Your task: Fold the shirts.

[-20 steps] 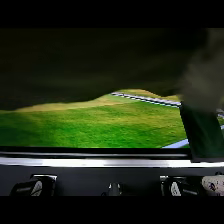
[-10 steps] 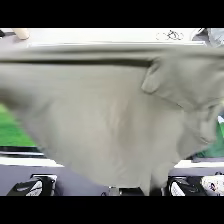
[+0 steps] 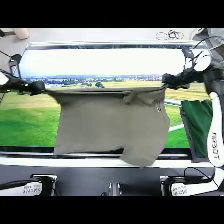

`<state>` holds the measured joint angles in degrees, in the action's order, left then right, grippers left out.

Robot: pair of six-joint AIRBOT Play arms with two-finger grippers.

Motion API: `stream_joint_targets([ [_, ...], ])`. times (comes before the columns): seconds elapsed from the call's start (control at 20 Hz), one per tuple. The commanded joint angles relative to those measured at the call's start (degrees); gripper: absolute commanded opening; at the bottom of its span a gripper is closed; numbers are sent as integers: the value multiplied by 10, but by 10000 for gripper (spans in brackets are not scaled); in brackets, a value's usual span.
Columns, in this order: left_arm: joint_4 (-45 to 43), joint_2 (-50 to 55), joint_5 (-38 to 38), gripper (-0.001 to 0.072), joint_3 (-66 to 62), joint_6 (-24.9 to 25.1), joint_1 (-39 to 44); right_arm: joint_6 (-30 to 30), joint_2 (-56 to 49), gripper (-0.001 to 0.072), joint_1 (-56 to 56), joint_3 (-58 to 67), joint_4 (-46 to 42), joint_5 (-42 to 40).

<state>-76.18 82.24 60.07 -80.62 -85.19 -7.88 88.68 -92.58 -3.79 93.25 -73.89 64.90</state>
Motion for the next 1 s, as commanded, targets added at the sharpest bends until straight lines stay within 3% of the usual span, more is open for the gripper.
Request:
stream_joint_targets([
  [0.0,61,115,-59,25,-75,1,1,47,-67,20,16,-3,4,-149],
  [0.15,135,154,-40,26,-99,2,1,42,-68,20,13,-2,-3,-117],
  [0.3,94,148,120,25,-98,32,1,11,-39,21,0,-3,-36,107],
  [0.4,38,150,200,25,-59,-25,7,25,-40,20,1,-42,-60,198],
  [0.55,51,155,190,26,10,-25,13,39,-40,20,1,-131,-17,159],
  [0.6,70,156,188,60,10,-24,13,45,-40,33,1,-136,-12,146],
  [0.65,94,154,191,266,4,-24,10,58,-37,252,-1,-127,-12,136],
  [0.7,113,151,214,502,-15,-22,4,60,-27,539,-7,-107,-13,151],
  [0.75,115,144,241,509,-33,-10,-3,49,-14,571,-13,-88,-18,180],
  [0.95,49,65,293,509,8,2,-43,29,68,546,-88,-124,-33,276],
])
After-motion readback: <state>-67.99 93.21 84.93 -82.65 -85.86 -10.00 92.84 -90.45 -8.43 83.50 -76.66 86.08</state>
